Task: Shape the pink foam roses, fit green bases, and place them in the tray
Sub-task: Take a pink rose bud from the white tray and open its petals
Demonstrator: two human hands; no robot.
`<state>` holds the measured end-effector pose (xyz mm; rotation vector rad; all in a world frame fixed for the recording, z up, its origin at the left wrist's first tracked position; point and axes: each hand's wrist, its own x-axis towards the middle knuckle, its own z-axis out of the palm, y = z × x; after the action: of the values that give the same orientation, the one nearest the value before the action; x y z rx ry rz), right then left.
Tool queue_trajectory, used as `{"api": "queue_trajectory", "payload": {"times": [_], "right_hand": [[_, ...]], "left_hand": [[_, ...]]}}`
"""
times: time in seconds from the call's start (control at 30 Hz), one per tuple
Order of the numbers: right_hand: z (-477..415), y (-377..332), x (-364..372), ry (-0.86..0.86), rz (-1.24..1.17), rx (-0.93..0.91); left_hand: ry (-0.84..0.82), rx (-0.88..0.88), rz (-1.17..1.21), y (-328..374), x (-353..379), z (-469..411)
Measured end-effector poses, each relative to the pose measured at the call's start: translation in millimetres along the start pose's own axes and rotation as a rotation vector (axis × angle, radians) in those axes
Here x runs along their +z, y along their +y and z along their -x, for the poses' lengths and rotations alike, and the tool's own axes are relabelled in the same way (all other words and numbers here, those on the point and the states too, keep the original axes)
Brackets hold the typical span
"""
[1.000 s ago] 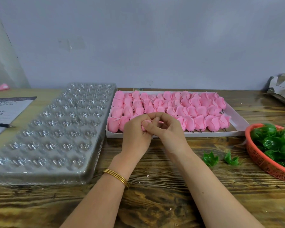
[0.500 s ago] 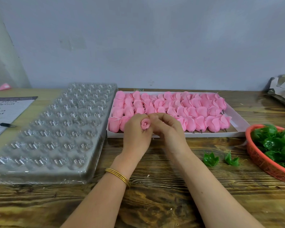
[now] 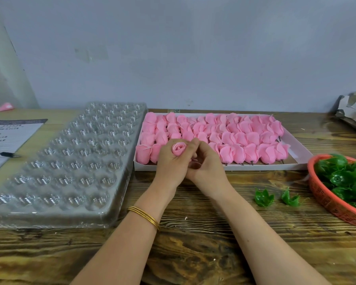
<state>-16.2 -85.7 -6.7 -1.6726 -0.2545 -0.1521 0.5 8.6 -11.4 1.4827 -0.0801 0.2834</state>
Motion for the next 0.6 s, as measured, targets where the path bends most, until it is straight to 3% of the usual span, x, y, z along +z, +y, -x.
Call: {"api": "queue_trajectory", "payload": {"times": [0.27, 0.6], "right_hand": [[-1.0, 2.2, 1.9, 0.056, 0.016, -0.035], [0.2, -0.8, -4.4, -0.084, -0.059, 0.007]], "left_hand": [[-0.091, 0.038, 0.055, 0.8, -0.9, 1.3], [-0.175, 0.021, 0.040, 0.3, -5.9, -2.2]]}}
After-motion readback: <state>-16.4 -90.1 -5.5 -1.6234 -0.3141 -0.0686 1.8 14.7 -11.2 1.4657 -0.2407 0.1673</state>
